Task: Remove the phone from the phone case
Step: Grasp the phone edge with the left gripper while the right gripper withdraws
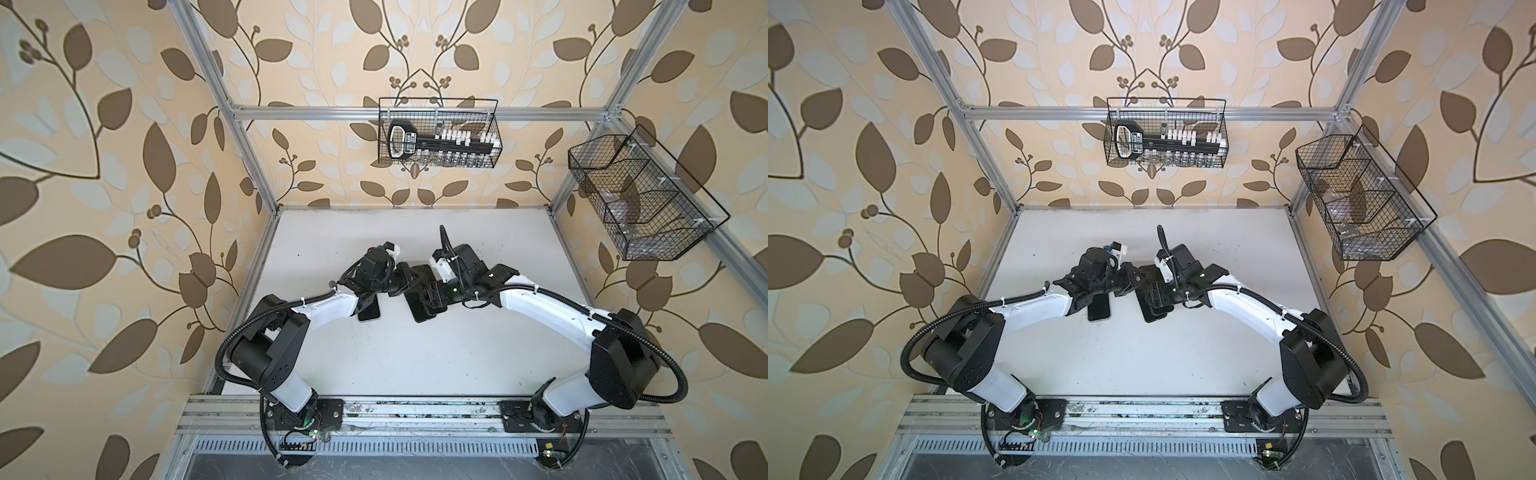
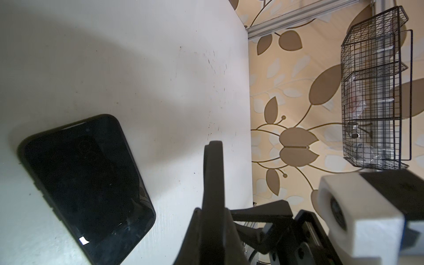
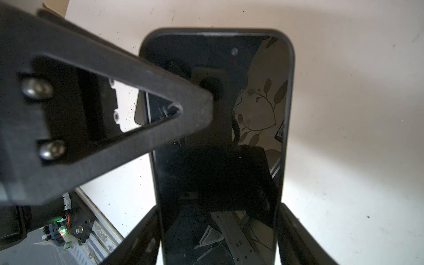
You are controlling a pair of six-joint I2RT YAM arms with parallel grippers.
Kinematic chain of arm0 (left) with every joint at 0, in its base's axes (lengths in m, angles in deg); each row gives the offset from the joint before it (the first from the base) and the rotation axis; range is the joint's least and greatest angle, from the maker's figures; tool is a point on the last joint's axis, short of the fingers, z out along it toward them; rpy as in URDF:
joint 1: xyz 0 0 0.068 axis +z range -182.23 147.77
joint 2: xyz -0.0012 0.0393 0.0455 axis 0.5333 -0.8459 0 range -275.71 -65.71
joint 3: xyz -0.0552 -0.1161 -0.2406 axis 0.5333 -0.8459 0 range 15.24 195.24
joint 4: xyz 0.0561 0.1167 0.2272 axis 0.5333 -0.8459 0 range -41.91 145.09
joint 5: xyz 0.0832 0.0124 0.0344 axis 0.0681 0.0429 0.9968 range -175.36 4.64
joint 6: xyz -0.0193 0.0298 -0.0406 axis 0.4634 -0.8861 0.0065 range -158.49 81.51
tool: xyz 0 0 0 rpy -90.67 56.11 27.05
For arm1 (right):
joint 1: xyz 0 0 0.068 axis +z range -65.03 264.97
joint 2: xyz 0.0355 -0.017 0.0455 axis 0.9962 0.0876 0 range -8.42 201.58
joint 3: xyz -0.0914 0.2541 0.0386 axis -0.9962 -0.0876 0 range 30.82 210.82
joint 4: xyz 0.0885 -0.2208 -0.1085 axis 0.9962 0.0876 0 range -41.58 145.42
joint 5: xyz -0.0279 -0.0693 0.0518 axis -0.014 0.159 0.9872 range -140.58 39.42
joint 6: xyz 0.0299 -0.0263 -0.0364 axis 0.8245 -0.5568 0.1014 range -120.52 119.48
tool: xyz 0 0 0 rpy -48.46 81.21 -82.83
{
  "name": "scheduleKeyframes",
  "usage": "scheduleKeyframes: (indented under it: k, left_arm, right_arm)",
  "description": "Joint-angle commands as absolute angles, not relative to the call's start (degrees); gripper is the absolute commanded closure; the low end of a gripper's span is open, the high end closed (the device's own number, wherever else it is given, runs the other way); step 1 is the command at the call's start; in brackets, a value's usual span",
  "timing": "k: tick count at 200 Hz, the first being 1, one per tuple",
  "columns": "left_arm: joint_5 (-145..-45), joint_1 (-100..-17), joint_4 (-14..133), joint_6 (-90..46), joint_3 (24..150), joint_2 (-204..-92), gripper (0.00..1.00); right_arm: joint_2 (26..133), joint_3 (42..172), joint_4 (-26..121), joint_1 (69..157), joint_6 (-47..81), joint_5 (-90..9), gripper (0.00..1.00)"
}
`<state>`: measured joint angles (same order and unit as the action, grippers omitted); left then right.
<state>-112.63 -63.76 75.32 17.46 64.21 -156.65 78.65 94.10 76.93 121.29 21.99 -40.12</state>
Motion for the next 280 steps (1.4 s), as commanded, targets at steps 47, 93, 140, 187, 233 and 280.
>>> scheduleKeyframes:
  k: [47,93,140,187,233,280]
  left_arm:
    - [-106.9,-62.5,78.5,20.4,66.0,-151.0,1.0]
    - [-102.9,-59.0,92.6,31.7,62.5,-148.6,1.0]
    - [-98.4,-59.1,112.0,43.8,54.6,-145.9,1.0]
    - [-97.8,-59.2,113.2,43.1,52.9,-144.8,1.0]
    - [-98.6,-59.3,113.9,43.2,52.8,-145.0,1.0]
    - [-98.6,-59.4,115.1,43.7,52.2,-145.4,1.0]
  right_arm:
    - [68.5,94.7,74.1,118.1,21.5,-36.3,0.15]
    - [57.6,85.6,65.4,108.5,27.9,-22.6,0.23]
    - [50.3,73.2,49.6,105.3,40.0,-15.7,0.35]
    - [52.0,67.7,37.3,111.0,47.4,-19.3,0.38]
    - [58.3,68.2,27.4,115.2,51.9,-21.6,0.42]
    - [62.8,70.5,22.1,117.5,53.6,-23.3,0.46]
